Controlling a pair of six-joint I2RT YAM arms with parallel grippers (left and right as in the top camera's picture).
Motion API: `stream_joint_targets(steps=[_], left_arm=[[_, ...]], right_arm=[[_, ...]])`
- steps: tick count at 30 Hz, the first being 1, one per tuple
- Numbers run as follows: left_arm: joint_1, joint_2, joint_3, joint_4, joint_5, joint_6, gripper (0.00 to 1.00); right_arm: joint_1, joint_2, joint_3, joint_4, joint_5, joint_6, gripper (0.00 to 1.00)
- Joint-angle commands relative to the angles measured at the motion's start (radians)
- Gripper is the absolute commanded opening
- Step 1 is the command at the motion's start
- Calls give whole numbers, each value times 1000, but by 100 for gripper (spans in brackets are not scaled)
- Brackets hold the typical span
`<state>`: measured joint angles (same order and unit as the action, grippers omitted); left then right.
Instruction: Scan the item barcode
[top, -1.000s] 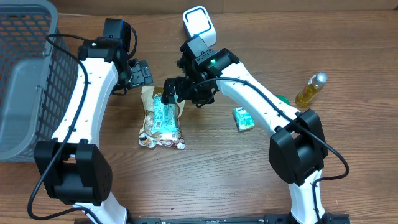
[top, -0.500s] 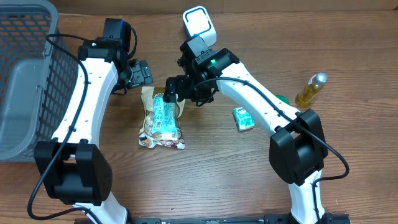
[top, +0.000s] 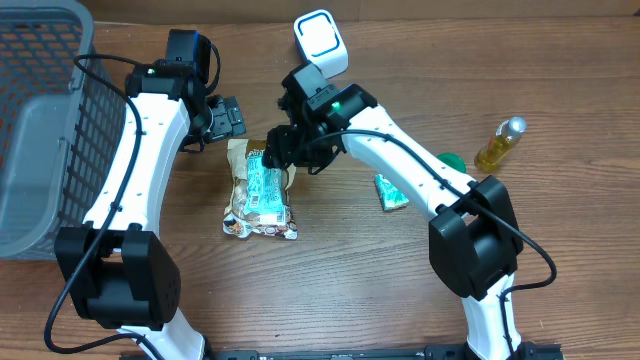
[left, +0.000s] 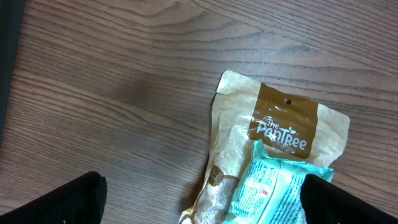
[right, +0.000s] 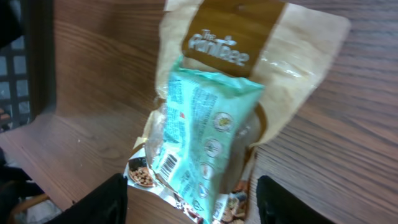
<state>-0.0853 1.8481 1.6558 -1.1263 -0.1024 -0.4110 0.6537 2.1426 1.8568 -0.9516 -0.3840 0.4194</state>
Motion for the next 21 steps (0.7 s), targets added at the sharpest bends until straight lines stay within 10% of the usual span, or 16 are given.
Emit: stream_joint_targets(steps=[1, 21], left_arm=[[-9, -13, 13, 2, -9, 15, 100], [-9, -14, 13, 2, -9, 15, 100]], right_arm=[[26, 13, -6, 26, 10, 4, 59], [35, 13, -140, 166, 63, 80, 57]])
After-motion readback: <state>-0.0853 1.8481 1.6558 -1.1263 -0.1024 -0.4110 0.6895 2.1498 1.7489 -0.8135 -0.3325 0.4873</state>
